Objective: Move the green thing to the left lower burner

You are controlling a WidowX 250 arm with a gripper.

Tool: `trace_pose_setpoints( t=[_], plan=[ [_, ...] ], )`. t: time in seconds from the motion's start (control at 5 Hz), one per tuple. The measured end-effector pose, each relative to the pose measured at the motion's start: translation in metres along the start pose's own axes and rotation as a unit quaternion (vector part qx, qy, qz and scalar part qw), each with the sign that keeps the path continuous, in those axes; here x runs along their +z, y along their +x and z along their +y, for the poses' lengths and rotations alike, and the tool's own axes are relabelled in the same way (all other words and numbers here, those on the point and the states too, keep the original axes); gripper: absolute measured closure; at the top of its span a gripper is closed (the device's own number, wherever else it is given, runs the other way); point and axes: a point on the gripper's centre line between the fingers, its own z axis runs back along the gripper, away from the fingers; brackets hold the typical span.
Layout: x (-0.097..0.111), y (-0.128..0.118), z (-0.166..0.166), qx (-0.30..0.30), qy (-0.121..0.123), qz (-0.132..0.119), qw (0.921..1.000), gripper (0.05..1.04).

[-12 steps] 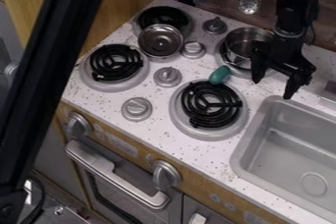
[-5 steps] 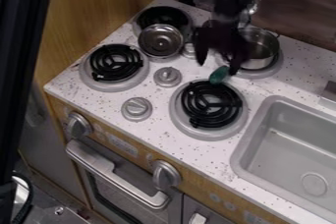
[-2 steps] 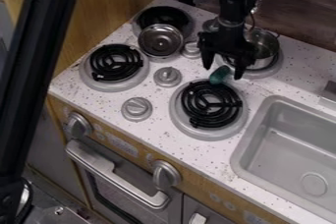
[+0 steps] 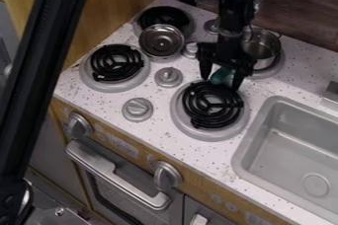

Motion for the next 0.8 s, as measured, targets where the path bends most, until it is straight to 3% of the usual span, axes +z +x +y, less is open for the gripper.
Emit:
trace_pose_setpoints(
  t=[0.2, 0.4, 0.6, 0.8],
  plan=[
    [-0.0016, -0.0001, 0.0022, 0.009, -0.005, -0.004, 0.9999, 0.416],
    [-0.0019, 0.0006, 0.0018, 0.011, -0.009, -0.006, 0.9999, 0.618],
    [-0.0022, 0.0003, 0.0017, 0.01, -0.009, -0.006, 0.9999, 0.62],
    [0.0008, -0.0067, 0.0106, 0.004, 0.01, -0.012, 0.9999, 0.62]
  ],
)
